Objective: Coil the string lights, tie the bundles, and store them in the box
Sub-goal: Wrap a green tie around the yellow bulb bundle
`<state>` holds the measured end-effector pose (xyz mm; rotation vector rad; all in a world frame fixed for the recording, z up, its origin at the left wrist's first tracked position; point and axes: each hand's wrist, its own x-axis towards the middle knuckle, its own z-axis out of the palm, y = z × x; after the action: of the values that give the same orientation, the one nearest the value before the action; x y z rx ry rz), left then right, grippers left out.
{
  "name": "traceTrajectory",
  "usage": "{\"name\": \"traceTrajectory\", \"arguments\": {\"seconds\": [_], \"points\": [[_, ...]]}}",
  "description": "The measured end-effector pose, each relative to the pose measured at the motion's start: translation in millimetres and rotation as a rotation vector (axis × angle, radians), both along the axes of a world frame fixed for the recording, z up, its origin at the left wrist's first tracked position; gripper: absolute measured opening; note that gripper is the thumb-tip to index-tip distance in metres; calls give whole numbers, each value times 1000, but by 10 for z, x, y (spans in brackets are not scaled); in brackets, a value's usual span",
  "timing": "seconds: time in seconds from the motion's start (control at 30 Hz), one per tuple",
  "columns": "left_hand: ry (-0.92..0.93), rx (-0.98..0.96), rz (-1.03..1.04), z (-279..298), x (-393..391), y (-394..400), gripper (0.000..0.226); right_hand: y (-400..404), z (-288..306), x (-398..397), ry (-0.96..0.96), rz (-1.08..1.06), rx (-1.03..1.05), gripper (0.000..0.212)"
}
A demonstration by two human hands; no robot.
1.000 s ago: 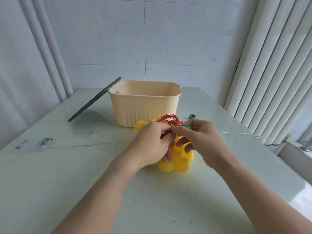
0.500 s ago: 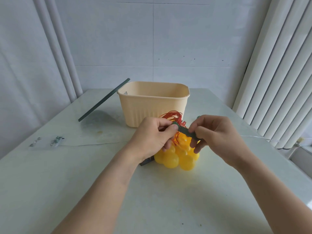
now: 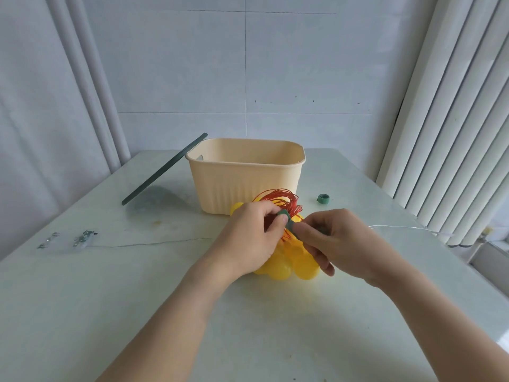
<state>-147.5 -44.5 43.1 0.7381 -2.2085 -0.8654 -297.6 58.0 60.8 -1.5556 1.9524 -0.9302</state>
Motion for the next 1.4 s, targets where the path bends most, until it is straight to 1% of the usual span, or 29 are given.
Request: {"name": "traceTrajectory", "arguments": {"seconds": [0.03,0.1,0.2,0.3,0.4,0.47,0.57,0.63,0.73,0.77,0.97,1.2,1.3,1.4], "points": [[-3,-20,11,-5,-7,3,15,2,5,-3,-20,24,3,52],[3,-65,16,-13,-26,10,17,0,10,-16,-50,80,-32,46],[31,-90,13,-6,-46,46,19,-1,-3,-32,-22,122,-96,38],[66,-109,6,35,-46,74,21,7,19,-44,-43,156,-156,38],[143,-85,41,77,-30,100,18,-6,13,-21,-182,164,-227,41],[187,-53,57,100,-26,126,15,-17,-11,18,-295,128,-275,39],[125,-23,-1,129,-18,149,18,-34,-42,42,-310,85,-309,34],[54,-42,-53,135,-2,136,22,-54,-72,42,-368,99,-301,36],[-7,-97,-81,148,39,117,26,-82,-101,62,-560,138,-275,32],[-28,-121,-84,155,53,115,26,-88,-106,72,-596,144,-262,30],[-104,-106,-158,160,98,100,27,-95,-90,96,-631,125,-244,35],[-50,-26,-230,138,100,107,29,-83,-72,105,-701,76,-220,35],[-15,14,-252,126,99,94,28,-68,-48,99,-855,62,-162,30],[-30,14,-251,93,73,99,19,-62,-16,63,-1038,17,-36,18]]}}
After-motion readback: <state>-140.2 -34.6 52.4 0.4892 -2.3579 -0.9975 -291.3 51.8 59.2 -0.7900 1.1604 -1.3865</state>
